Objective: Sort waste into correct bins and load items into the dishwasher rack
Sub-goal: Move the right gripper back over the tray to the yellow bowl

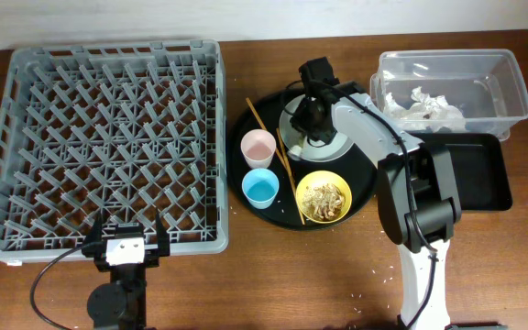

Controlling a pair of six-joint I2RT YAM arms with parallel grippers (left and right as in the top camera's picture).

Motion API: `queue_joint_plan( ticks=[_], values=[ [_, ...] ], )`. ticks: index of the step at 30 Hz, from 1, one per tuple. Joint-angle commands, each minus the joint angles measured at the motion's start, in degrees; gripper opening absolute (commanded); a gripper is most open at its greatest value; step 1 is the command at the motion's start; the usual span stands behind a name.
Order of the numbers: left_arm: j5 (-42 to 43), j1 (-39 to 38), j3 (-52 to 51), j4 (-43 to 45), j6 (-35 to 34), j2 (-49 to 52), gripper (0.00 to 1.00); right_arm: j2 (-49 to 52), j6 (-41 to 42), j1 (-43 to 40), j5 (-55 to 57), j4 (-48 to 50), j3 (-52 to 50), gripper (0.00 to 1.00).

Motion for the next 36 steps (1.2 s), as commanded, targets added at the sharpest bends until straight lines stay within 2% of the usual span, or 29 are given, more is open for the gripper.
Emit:
queue_joint_plan(
  ticks=[1,6,13,18,22,25,26,28,29,30,33,36],
  values=[
    [0.4,0.4,-0.3,-0.1,0.9,-0.4,0.99,-0.2,-1.9,-0.4,-0.7,0.3,-0.2,0.04],
    [0.4,0.3,-0.3,-0.1,0.9,-0.4,0.99,-4.1,-13.2,-2.5,-5.1,-0.7,1.0,0.04],
    [0.4,0.4,-0.3,-0.1,0.9,-0.4,0.99,-18.9,-17.9,-12.9,-2.5,-4.3,4.2,0.04],
    [0.4,0.4,-0.3,-0.1,0.9,-0.4,0.99,-24.1,-9.9,-23.5,6.8,-4.5,4.2,0.04],
    [0.4,0.4,-0.3,0.0,0.9,-0.4,0.99,-21.9,4.4,-28.3,16.4,-4.2,2.4,0.04],
    [0.4,0.4,-0.3,-0.1,0.9,-0.4,0.99,-18.5,6.1,-29.0,17.2,-1.0,1.9,0.05],
    [0.4,0.4,-0.3,0.0,0.9,-0.4,0.99,-17.1,6.1,-29.0,17.2,0.5,1.9,0.12],
    [0.4,0.4,-0.3,-0.1,0.9,-0.4,0.99,-15.2,6.1,-29.0,17.1,3.0,1.9,0.54],
    [0.4,0.4,-0.3,-0.1,0.9,-0.4,0.99,-14.3,5.0,-29.0,16.7,4.8,1.9,0.70],
    [0.4,0.4,-0.3,-0.1,0.9,-0.4,0.99,-14.2,3.8,-29.0,16.0,5.8,1.9,0.80],
    [0.4,0.4,-0.3,-0.1,0.9,-0.4,0.99,-16.5,-6.6,-29.0,10.2,7.8,3.3,0.93],
    [0.4,0.4,-0.3,-0.1,0.9,-0.4,0.99,-21.5,-19.8,-28.9,-0.5,6.7,4.5,0.96]
  ],
)
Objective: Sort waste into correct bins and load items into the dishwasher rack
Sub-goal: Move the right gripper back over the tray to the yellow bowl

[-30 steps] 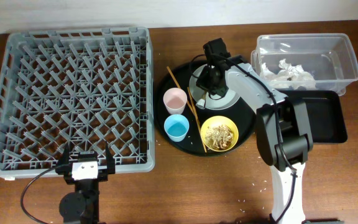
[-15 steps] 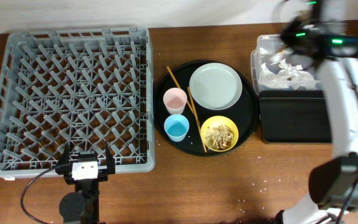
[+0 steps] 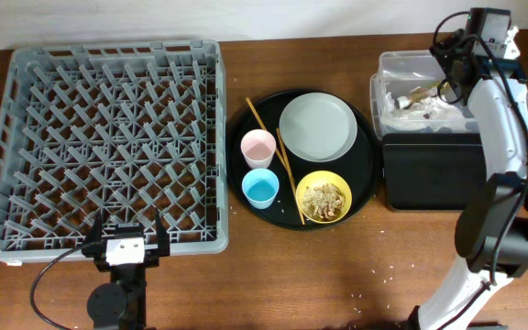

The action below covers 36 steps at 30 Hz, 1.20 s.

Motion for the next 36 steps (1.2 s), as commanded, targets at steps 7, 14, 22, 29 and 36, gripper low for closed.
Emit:
queue_joint_plan(
  ticks=[7,14,22,29,36],
  values=[
    [0.4,0.4,-0.3,-0.1,0.9,-0.4,0.99,-17.2,-31.1,4.9,-35.8,-21.8,2.5,0.91],
    [0.4,0.4,-0.3,-0.1,0.9,-0.4,0.99,-14.1,-32.6,19.5,-24.9,-35.5,-2.4,0.76],
    [0.4,0.4,-0.3,-0.1,0.9,-0.4,0.99,-8.6,-30.3,33.4,-16.5,-26.1,-15.2,0.66],
    [0.4,0.4,-0.3,-0.1,0.9,-0.4,0.99,-6.9,-27.5,35.6,-12.2,-20.5,-23.4,0.59],
    [0.4,0.3,-0.3,-0.1,0.9,-0.4,0.99,-6.9,-30.7,36.3,-13.5,-17.8,-25.0,0.60]
  ],
)
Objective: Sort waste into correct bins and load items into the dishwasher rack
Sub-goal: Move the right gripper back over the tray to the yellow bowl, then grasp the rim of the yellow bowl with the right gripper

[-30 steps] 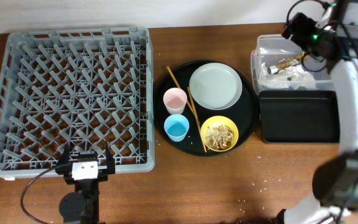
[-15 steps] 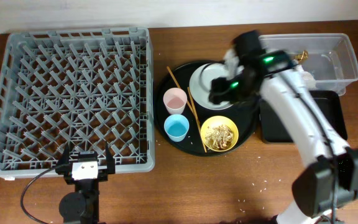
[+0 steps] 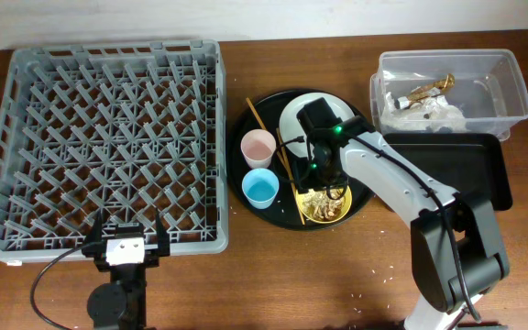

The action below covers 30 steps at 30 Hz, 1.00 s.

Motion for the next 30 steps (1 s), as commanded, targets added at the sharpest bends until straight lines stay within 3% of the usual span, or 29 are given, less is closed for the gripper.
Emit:
queue_joint_plan(
  ticks=[1,7,13,21,25,30],
  values=[
    [0.4,0.3,-0.3,-0.1,0.9,-0.4,0.99,0.3,-2.0,0.7,0.3,-0.1,0.4,0.60],
    [0.4,0.4,-0.3,-0.1,0.9,-0.4,0.99,0.3,11.4,0.6,3.1,-1.0,1.4,0.60],
    [0.4,0.4,-0.3,-0.1,0.9,-0.4,0.99,1.3,14.2,1.1,5.0,-1.2,1.4,0.58],
    [0.4,0.4,-0.3,0.0,0.9,-0.4,0.99,0.1,10.8,1.3,5.0,-3.9,6.7,0.58],
    [0.4,0.4,-0.3,-0.1,0.9,-0.4,0.99,-0.5,3.6,2.0,2.4,-7.2,7.4,0.58],
    [0.4,0.4,-0.3,-0.1,0.9,-0.4,0.99,-0.5,0.2,5.8,0.7,-9.5,7.4,0.58]
  ],
)
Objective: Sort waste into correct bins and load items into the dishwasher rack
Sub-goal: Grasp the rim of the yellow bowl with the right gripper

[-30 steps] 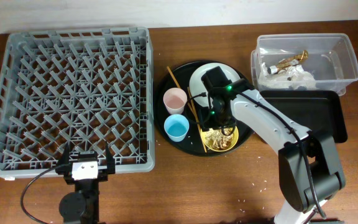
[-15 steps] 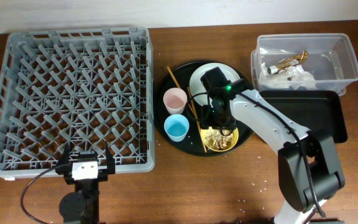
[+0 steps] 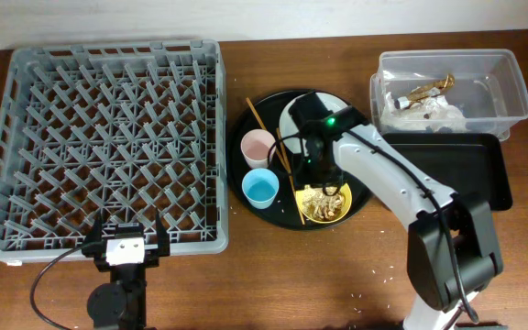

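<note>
My right gripper (image 3: 310,172) hangs low over the round black tray (image 3: 269,108), beside the chopsticks (image 3: 291,183) and the near rim of the yellow bowl (image 3: 334,207) of food scraps. The arm hides its fingers. A white plate (image 3: 291,117) shows partly behind the arm. A pink cup (image 3: 258,147) and a blue cup (image 3: 260,188) stand on the tray's left side. The grey dishwasher rack (image 3: 117,46) fills the left. My left gripper (image 3: 125,240) rests open at the rack's front edge.
At the back right a clear bin (image 3: 513,87) holds crumpled paper and a gold wrapper (image 3: 426,90). A black bin (image 3: 470,174) lies in front of it. Crumbs dot the wood near the right arm's base.
My right gripper has shifted a little up and left, from over the yellow bowl to the chopsticks beside it. Nothing else moved.
My right gripper was first down over the white plate. Then it was over the clear bin with a gold wrapper at it. After that the wrapper lay in the bin and the gripper was back over the yellow bowl, and now by the chopsticks.
</note>
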Controlling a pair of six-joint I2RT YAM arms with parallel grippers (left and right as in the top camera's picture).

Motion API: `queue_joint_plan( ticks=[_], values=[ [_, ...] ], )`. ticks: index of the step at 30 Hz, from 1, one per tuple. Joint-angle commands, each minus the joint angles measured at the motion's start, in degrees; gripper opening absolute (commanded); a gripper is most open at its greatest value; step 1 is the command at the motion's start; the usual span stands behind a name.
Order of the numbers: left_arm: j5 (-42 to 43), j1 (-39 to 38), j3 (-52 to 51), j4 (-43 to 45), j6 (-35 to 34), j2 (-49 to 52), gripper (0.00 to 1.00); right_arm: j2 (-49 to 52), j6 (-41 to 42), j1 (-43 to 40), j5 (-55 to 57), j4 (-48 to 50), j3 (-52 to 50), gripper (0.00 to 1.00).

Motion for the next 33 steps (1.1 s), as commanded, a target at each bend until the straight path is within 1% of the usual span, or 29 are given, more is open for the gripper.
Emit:
queue_joint_plan(
  ticks=[1,2,5,8,16,24,28,32,33],
  values=[
    [0.4,0.4,-0.3,-0.1,0.9,-0.4,0.99,-1.7,-6.4,4.8,-1.5,-0.8,0.8,0.58],
    [0.4,0.4,-0.3,-0.1,0.9,-0.4,0.99,-1.7,-7.8,6.0,-0.7,-0.9,0.8,0.59],
    [0.4,0.4,-0.3,-0.1,0.9,-0.4,0.99,-1.1,-9.7,10.5,7.3,-1.0,0.7,0.59],
    [0.4,0.4,-0.3,-0.1,0.9,-0.4,0.99,-0.5,-11.7,13.4,9.1,-0.2,-0.4,0.58],
    [0.4,0.4,-0.3,-0.1,0.9,-0.4,0.99,0.2,-11.7,14.2,16.7,0.6,-2.6,0.58],
    [0.4,0.4,-0.3,-0.1,0.9,-0.4,0.99,0.2,-11.4,13.2,16.4,0.4,-3.8,0.58],
    [0.4,0.3,-0.3,-0.1,0.9,-0.4,0.99,0.2,-11.5,11.9,11.9,1.6,-6.5,0.54],
    [0.4,0.4,-0.3,-0.1,0.9,-0.4,0.99,0.2,-11.5,12.0,11.7,2.8,-8.1,0.52],
    [0.4,0.4,-0.3,-0.1,0.9,-0.4,0.99,0.2,-11.5,11.9,11.7,2.8,-8.1,0.50]
  ],
)
